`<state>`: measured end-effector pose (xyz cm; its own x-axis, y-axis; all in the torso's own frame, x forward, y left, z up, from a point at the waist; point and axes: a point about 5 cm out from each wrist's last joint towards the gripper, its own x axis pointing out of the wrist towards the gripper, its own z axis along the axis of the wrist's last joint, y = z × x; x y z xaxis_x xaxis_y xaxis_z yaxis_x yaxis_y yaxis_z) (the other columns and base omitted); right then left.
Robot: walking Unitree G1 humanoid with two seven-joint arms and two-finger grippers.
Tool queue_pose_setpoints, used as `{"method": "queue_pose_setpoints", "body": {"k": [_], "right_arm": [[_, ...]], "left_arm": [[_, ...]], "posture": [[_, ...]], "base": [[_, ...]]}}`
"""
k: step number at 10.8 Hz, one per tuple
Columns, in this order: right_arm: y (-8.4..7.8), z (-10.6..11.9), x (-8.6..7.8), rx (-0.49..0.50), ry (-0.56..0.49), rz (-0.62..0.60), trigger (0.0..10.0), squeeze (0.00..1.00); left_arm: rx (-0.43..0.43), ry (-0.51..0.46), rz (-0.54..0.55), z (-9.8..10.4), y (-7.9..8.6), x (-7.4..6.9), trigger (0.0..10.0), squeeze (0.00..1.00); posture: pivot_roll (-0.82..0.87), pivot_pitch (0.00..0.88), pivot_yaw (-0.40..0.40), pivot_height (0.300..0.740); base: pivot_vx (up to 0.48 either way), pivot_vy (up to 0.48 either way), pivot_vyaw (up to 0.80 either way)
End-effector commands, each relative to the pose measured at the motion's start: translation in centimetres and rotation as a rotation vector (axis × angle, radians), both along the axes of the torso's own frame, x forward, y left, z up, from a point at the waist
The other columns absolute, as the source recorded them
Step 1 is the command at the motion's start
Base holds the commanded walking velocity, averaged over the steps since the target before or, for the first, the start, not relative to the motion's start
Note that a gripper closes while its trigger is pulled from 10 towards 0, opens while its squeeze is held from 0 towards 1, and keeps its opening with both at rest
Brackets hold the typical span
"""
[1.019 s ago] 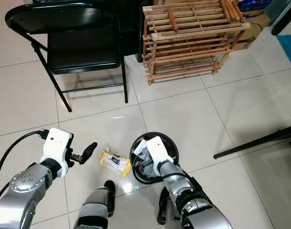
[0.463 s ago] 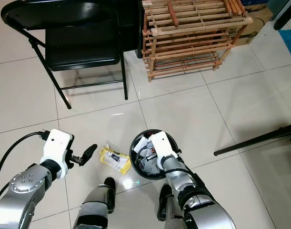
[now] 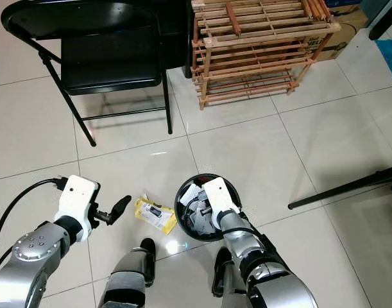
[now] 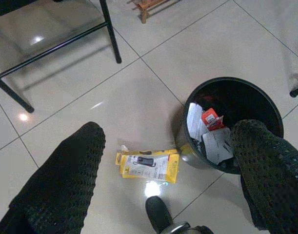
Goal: Picking trash to rubbish bin
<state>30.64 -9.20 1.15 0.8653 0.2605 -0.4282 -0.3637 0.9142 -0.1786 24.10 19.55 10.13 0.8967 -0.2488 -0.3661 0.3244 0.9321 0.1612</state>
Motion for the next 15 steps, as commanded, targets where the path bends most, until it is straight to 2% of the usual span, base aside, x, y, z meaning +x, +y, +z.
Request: {"method": "queue_pose_setpoints", "body": {"k": [1, 12, 13, 14, 15], "right_arm": [[-0.3, -1.2, -1.0, -0.001, 0.045, -0.015, 10.0, 1.0], [-0.7, -1.3, -1.2, -0.01, 0.039, -0.023, 10.0, 1.0], [-1.1, -1.0, -0.9, -0.011, 0.011, -0.042, 10.0, 0.4], [-1.6, -0.5, -0.5, -0.002, -0.023, -0.067, 10.0, 0.0], [-2.7, 0.7, 0.4, 0.028, -0.1, -0.109, 10.0, 0.0]], "left_arm": [[-0.004, 0.024, -0.012, -0.4, -0.1, -0.6, 10.0, 0.0], [0.005, 0.018, -0.022, -0.7, -0.4, -0.3, 10.0, 0.0], [-0.007, 0.011, -0.031, -0.7, -0.9, 0.0, 10.0, 0.0], [-0.022, 0.0, -0.042, -0.8, -1.5, 0.5, 10.0, 0.0], [-0.053, -0.03, -0.062, -0.6, -2.6, 1.6, 10.0, 0.0]], "posture": [[0.53, 0.396, -0.062, 0.74], [0.51, 0.377, -0.065, 0.74], [0.5, 0.365, -0.068, 0.74], [0.49, 0.348, -0.071, 0.74], [0.45, 0.311, -0.08, 0.74]], "base": [[0.0, 0.0, 0.0], [0.0, 0.0, 0.0], [0.0, 0.0, 0.0], [0.0, 0.0, 0.0], [0.0, 0.0, 0.0]]}}
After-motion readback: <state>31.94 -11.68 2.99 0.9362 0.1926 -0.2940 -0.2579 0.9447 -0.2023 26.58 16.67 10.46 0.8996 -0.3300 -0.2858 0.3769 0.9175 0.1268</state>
